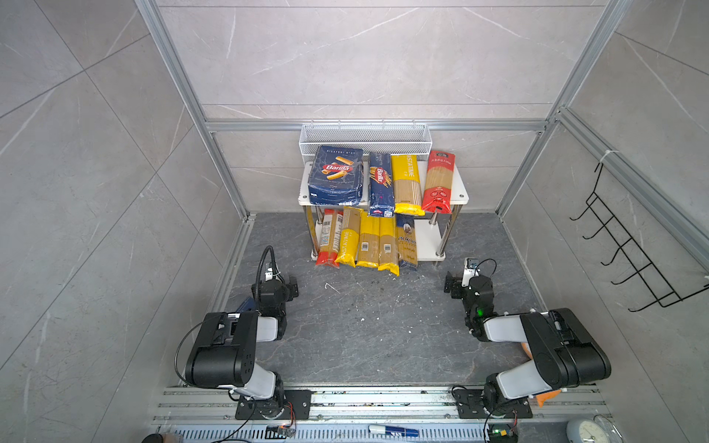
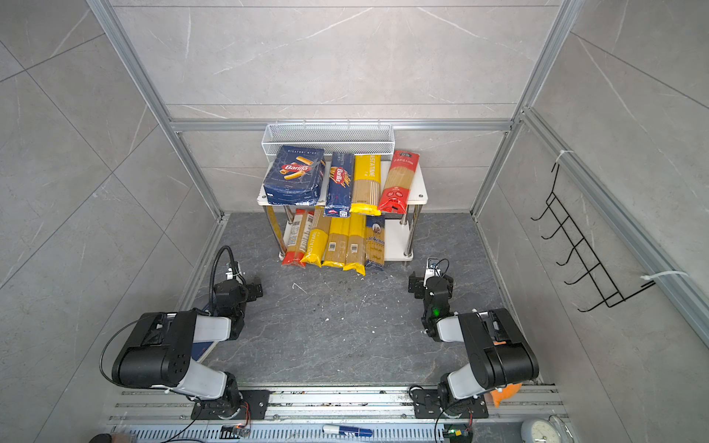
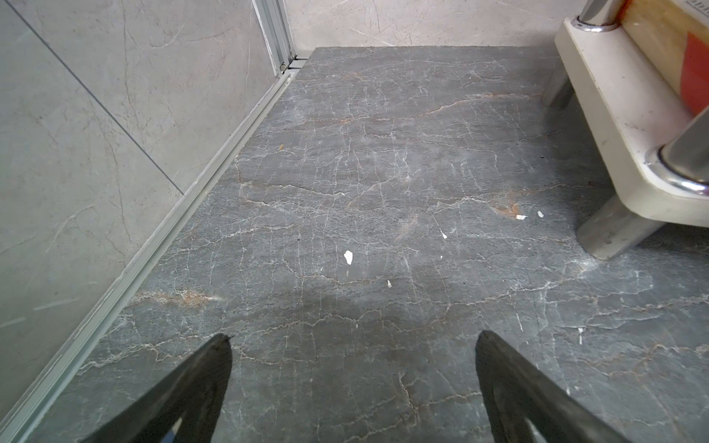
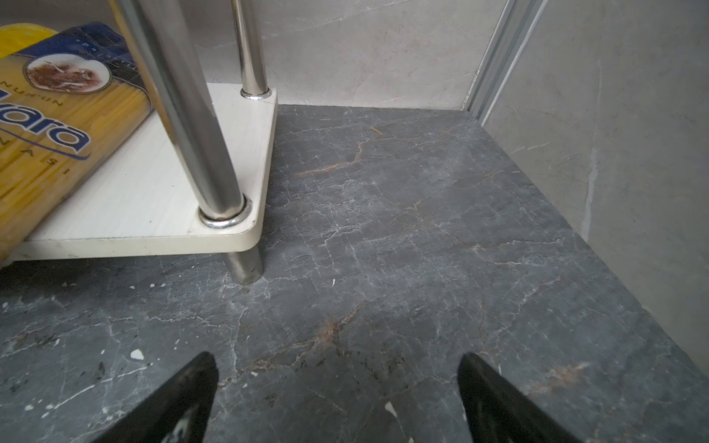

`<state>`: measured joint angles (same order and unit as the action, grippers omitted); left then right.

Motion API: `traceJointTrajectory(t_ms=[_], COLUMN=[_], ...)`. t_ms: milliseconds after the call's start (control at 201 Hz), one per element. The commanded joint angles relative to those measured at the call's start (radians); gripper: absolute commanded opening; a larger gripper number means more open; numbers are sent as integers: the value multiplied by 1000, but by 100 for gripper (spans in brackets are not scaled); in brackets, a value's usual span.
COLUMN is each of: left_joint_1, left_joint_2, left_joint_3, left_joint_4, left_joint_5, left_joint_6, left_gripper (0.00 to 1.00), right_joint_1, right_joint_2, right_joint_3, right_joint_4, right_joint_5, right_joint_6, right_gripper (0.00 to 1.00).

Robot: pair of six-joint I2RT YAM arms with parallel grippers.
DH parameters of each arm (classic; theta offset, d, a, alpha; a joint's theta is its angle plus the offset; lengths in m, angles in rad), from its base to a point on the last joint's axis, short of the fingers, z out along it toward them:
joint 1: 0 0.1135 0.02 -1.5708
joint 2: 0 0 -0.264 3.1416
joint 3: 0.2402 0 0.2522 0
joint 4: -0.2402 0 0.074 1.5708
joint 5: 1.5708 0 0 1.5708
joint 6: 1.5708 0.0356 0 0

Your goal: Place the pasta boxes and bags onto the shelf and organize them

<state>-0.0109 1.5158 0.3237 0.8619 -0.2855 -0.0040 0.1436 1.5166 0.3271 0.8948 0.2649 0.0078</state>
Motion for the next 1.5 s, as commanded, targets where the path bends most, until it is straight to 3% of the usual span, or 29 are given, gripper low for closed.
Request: traceJointTrajectory(t_ms=[0, 279, 324, 403, 468, 1493], left_joint_1=[5, 5, 11, 33, 44, 47], left_joint_2=[-11, -9, -10, -13, -14, -16], left_joint_3=[17, 20, 24, 37, 41, 38], left_joint_4=[31, 27, 21, -10, -19, -18], left_joint_5=[8, 18, 64, 163, 183, 184], left_joint_6=[-22, -21, -11, 1, -3, -4], left_gripper=[100, 100, 99, 100, 100, 100], right_joint_1=[-1, -1, -1, -11, -33, -38], right_joint_2=[1, 2, 4, -2, -2, -3], right_joint_3=[18, 18, 21, 7, 13, 16], right_joint_4=[10, 12, 11, 20, 13, 7], right_joint_5=[-4, -12, -63, -253, -306, -308], right_joint_6=[15, 16, -5, -66, -62, -59], right_gripper=[99, 99, 99, 99, 99, 99])
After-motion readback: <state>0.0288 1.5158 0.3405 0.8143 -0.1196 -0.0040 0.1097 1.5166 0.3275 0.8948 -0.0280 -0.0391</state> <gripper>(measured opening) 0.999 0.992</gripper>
